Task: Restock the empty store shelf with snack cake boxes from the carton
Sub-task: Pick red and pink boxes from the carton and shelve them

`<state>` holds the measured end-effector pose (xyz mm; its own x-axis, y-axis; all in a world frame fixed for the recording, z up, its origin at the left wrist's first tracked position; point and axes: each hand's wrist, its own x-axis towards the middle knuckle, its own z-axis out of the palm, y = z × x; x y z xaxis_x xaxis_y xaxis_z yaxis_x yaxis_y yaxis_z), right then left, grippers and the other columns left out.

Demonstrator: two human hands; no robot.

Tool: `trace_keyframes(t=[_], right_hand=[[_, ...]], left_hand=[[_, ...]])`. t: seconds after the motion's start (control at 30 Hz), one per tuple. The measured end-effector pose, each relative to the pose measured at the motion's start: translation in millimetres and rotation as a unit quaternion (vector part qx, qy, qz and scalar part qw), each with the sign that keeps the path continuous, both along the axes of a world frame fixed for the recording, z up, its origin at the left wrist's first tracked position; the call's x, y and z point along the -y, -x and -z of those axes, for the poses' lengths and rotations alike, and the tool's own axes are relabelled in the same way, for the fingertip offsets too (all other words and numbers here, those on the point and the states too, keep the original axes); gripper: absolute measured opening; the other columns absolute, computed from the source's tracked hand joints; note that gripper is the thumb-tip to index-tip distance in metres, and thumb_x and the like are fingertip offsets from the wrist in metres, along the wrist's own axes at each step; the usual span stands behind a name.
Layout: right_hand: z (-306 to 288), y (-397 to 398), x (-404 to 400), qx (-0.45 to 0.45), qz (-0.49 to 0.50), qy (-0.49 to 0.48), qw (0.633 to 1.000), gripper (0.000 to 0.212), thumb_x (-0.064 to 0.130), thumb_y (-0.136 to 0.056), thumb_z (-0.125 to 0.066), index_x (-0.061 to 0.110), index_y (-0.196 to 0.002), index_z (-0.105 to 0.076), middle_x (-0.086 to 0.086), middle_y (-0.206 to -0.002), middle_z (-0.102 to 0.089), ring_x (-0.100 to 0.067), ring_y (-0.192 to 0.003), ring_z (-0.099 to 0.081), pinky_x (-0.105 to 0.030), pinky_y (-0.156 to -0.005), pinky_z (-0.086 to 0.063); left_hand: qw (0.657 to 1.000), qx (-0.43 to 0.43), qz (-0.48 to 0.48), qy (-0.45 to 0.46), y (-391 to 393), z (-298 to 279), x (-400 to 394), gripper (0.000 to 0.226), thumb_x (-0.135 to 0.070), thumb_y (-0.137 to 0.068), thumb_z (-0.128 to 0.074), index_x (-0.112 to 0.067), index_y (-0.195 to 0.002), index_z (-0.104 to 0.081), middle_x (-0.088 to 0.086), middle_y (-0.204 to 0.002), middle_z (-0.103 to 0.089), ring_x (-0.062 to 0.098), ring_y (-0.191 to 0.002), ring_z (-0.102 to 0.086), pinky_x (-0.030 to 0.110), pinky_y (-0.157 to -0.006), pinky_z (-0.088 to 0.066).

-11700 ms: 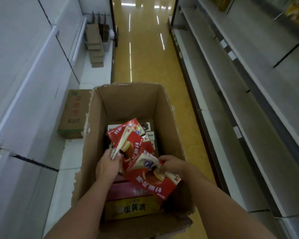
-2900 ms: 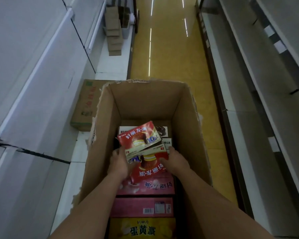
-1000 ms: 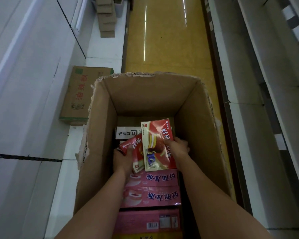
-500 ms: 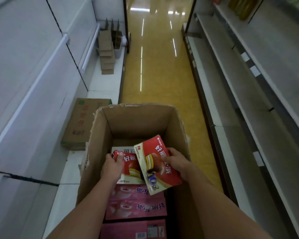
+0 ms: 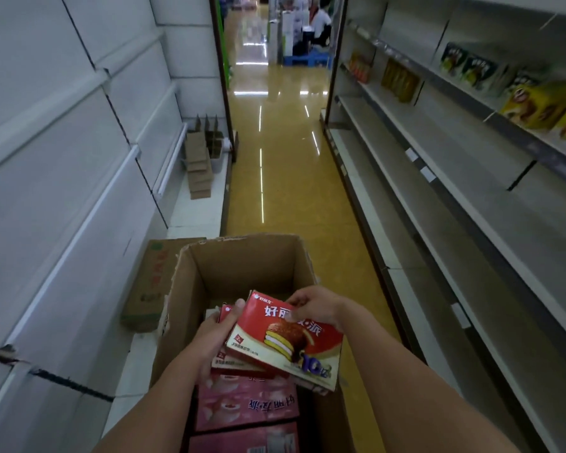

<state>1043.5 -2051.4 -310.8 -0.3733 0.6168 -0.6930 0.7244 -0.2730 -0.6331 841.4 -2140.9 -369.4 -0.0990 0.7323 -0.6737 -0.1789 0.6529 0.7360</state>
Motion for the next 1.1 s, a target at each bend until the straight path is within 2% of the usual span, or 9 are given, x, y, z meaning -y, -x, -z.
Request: trace_keyframes(t=[0.13, 0.23, 0.3, 0.37, 0.47, 0.57, 0.67, 0.83, 1.1], right_hand=[[-18, 3, 16, 0.007, 0.006, -0.093, 0.996, 0.040, 0.029, -0.083, -0.072, 0.018, -0.121, -0.062, -0.005, -0.123, -0.060, -0.021, -0.108, -0.055, -0.034, -0.085, -0.044], [-21, 3, 32, 0.087, 0.052, -0.200, 0.974, 0.059, 0.047, -0.078, -0.072, 0.025, -0.129, -0.053, -0.001, -0.132, -0.054, -0.023, -0.122, -0.050, -0.044, -0.103, -0.040], [-21, 0, 49, 0.101, 0.164, -0.206, 0.959, 0.083, 0.055, -0.077, -0.070, 0.022, -0.144, -0.034, -0.005, -0.142, -0.045, -0.028, -0.133, -0.042, -0.050, -0.109, -0.033], [-22, -6, 66, 0.035, 0.314, -0.146, 0.937, 0.091, 0.054, -0.078, -0.069, 0.013, -0.147, -0.027, -0.012, -0.140, -0.047, -0.031, -0.127, -0.048, -0.047, -0.103, -0.041], [-23, -20, 88, -0.088, 0.419, -0.038, 0.903, 0.070, 0.048, -0.080, -0.072, 0.004, -0.128, -0.046, -0.016, -0.115, -0.064, -0.029, -0.100, -0.066, -0.045, -0.091, -0.053], [-28, -38, 114, -0.152, 0.460, -0.006, 0.875, 0.052, 0.041, -0.083, -0.071, 0.007, -0.112, -0.045, -0.017, -0.098, -0.071, -0.028, -0.082, -0.072, -0.043, -0.079, -0.058], [-36, -63, 144, -0.218, 0.507, -0.013, 0.834, 0.043, 0.036, -0.085, -0.069, 0.008, -0.111, -0.049, -0.018, -0.092, -0.073, -0.031, -0.079, -0.072, -0.043, -0.076, -0.059], [-40, -108, 199, -0.265, 0.566, -0.052, 0.779, 0.040, 0.032, -0.084, -0.065, 0.009, -0.115, -0.052, -0.020, -0.095, -0.073, -0.036, -0.084, -0.071, -0.042, -0.070, -0.057], [-61, -170, 287, -0.263, 0.633, -0.093, 0.722, 0.044, 0.033, -0.086, -0.064, 0.002, -0.117, -0.054, -0.021, -0.095, -0.072, -0.032, -0.074, -0.072, -0.039, -0.064, -0.058]], left_hand=[[0.999, 0.039, -0.021, -0.020, -3, -20, 9, 0.068, -0.053, -0.072, -0.064, -0.004, -0.118, -0.057, 0.026, -0.096, -0.070, 0.036, -0.080, -0.069, 0.042, -0.072, -0.056], [0.998, 0.029, -0.044, -0.036, -4, -29, 9, 0.058, -0.046, -0.079, -0.068, -0.003, -0.117, -0.058, 0.022, -0.085, -0.071, 0.033, -0.069, -0.069, 0.038, -0.064, -0.055], [0.997, 0.014, -0.053, -0.052, -6, -35, 10, 0.055, -0.044, -0.079, -0.069, -0.003, -0.115, -0.060, 0.021, -0.082, -0.071, 0.033, -0.069, -0.069, 0.040, -0.068, -0.055], [0.995, 0.005, -0.063, -0.074, -11, -43, 13, 0.053, -0.046, -0.079, -0.069, -0.005, -0.112, -0.060, 0.021, -0.083, -0.072, 0.034, -0.072, -0.069, 0.042, -0.073, -0.056], [0.991, -0.023, -0.079, -0.101, -20, -50, 14, 0.055, -0.054, -0.082, -0.062, -0.007, -0.111, -0.058, 0.019, -0.083, -0.072, 0.036, -0.071, -0.070, 0.039, -0.065, -0.056], [0.989, -0.066, -0.059, -0.117, -32, -57, 18, 0.064, -0.058, -0.089, -0.050, 0.000, -0.117, -0.052, 0.019, -0.083, -0.071, 0.032, -0.067, -0.070, 0.032, -0.057, -0.051], [0.985, -0.087, -0.031, -0.146, -53, -70, 32, 0.040, -0.046, -0.097, -0.042, -0.010, -0.114, -0.042, 0.016, -0.085, -0.066, 0.028, -0.068, -0.066, 0.031, -0.056, -0.047], [0.979, -0.075, 0.036, -0.185, -84, -87, 45, 0.036, -0.045, -0.097, -0.044, -0.012, -0.110, -0.049, 0.016, -0.095, -0.066, 0.035, -0.081, -0.068, 0.048, -0.074, -0.057], [0.951, -0.015, 0.232, -0.201, -192, -107, 85, 0.037, -0.049, -0.097, -0.040, -0.015, -0.113, -0.046, 0.013, -0.087, -0.070, 0.030, -0.073, -0.070, 0.038, -0.065, -0.056]])
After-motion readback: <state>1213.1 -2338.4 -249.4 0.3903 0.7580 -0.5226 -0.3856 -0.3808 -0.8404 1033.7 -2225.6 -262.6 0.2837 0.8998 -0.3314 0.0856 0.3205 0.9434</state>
